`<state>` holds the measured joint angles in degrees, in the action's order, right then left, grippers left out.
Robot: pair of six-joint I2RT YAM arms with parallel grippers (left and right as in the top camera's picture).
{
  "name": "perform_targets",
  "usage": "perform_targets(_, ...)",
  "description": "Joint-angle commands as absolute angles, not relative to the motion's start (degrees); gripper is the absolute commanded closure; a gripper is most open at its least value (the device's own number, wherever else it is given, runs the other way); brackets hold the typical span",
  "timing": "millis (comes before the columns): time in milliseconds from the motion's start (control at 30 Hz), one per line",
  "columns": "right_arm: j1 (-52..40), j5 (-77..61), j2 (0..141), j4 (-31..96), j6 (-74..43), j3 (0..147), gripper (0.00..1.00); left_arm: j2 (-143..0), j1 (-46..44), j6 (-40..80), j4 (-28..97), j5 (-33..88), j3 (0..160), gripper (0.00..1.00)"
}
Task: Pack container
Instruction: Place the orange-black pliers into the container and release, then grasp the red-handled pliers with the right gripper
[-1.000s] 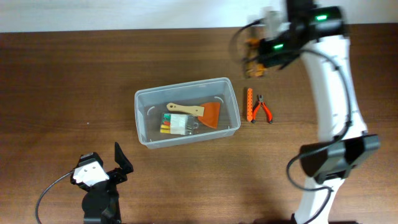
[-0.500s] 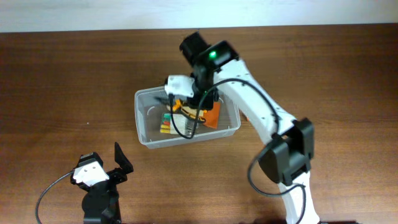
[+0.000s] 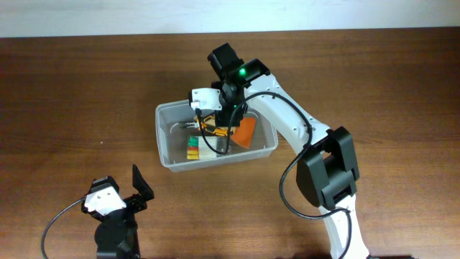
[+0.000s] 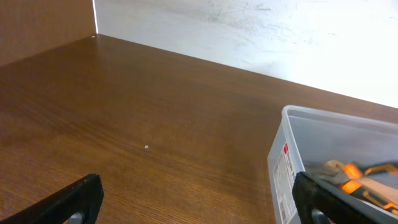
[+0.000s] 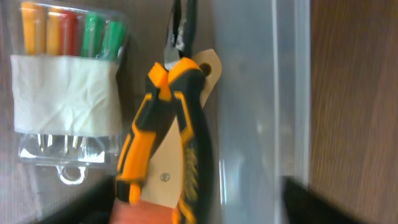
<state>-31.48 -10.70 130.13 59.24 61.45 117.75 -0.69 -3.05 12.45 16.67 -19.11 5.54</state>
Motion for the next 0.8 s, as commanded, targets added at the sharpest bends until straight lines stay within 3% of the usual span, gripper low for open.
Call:
perform_targets(0,-31.09,-7.40,126.06,61.32,52.40,123.79,0.01,-0.56,-3.27,11.94,16.71,-19.31,5.32,0.01)
perform_targets(167,-30.68,-6.50,121.86,72.03,33.98,135.09,0.01,-0.56,-3.27,11.94,16.71,-19.33,5.32,0.01)
perform_targets(333,-26.46,-4.75,115.68,77.56,26.17,142.08,0.01,-0.56,-3.27,11.94,16.71,-19.33,5.32,0.01)
perform_targets(667,-2.09,-4.71,115.09,77.78,-4.03,133.01,0.02,-0.56,-3.27,11.94,16.71,-19.33,5.32,0.01)
perform_targets(767,1.85,-5.39,116.27,77.14,-7.46,123.96,0.12,-0.56,-3.27,11.94,16.71,-19.33,5.32,0.01)
